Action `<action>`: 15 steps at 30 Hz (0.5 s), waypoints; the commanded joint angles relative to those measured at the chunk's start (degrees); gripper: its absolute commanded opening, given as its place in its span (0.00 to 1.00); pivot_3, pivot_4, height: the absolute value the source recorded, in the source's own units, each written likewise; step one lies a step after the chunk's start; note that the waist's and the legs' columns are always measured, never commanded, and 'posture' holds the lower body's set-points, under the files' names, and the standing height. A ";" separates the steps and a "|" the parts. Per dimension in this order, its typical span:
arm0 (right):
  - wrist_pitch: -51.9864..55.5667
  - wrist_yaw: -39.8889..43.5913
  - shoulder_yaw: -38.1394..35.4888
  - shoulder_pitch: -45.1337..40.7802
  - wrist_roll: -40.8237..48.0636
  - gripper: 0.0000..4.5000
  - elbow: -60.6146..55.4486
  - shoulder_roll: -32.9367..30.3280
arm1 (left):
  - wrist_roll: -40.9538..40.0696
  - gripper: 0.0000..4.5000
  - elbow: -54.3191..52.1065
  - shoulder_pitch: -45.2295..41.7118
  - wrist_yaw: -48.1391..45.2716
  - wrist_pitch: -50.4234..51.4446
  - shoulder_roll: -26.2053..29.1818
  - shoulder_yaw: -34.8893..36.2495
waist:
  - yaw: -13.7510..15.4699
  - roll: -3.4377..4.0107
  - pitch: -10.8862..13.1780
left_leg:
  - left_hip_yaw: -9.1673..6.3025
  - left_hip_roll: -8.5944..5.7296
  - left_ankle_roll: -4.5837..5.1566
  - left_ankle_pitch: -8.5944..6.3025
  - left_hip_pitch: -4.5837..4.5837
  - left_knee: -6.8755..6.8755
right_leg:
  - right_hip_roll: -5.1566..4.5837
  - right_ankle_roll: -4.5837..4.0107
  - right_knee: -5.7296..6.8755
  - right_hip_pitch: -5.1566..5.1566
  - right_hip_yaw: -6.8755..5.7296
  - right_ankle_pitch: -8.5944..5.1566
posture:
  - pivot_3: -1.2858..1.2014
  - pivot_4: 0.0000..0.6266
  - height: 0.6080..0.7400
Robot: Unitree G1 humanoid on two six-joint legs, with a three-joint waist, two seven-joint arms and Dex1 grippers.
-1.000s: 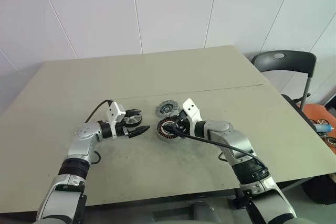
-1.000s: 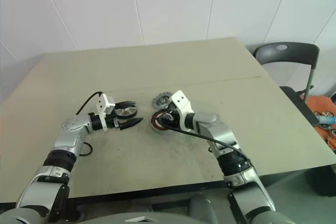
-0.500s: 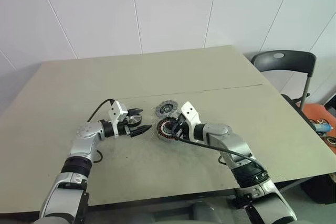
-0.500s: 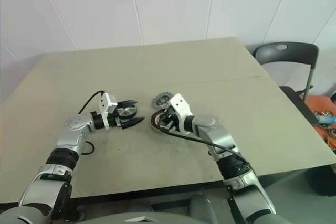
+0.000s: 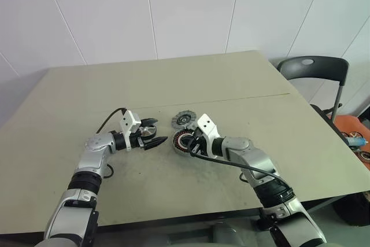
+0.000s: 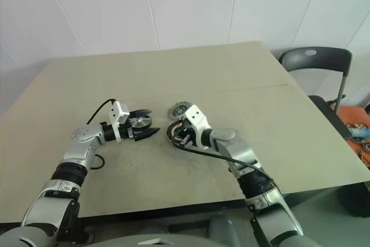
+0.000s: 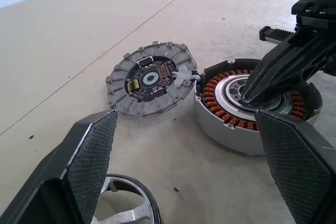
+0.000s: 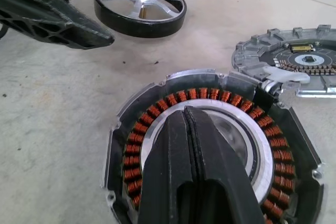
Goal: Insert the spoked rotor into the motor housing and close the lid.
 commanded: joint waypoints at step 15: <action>0.33 0.96 -5.98 -0.19 6.23 0.00 -3.16 2.61 | 0.85 1.00 2.15 -2.26 -0.22 -2.76 0.07 0.50 | -0.08 -0.02 -0.01 | -0.03 0.01 -0.03 0.02 0.02 0.00 | 0.01 0.01 0.00 0.02 -0.02 0.06 | 0.52 0.00 1.00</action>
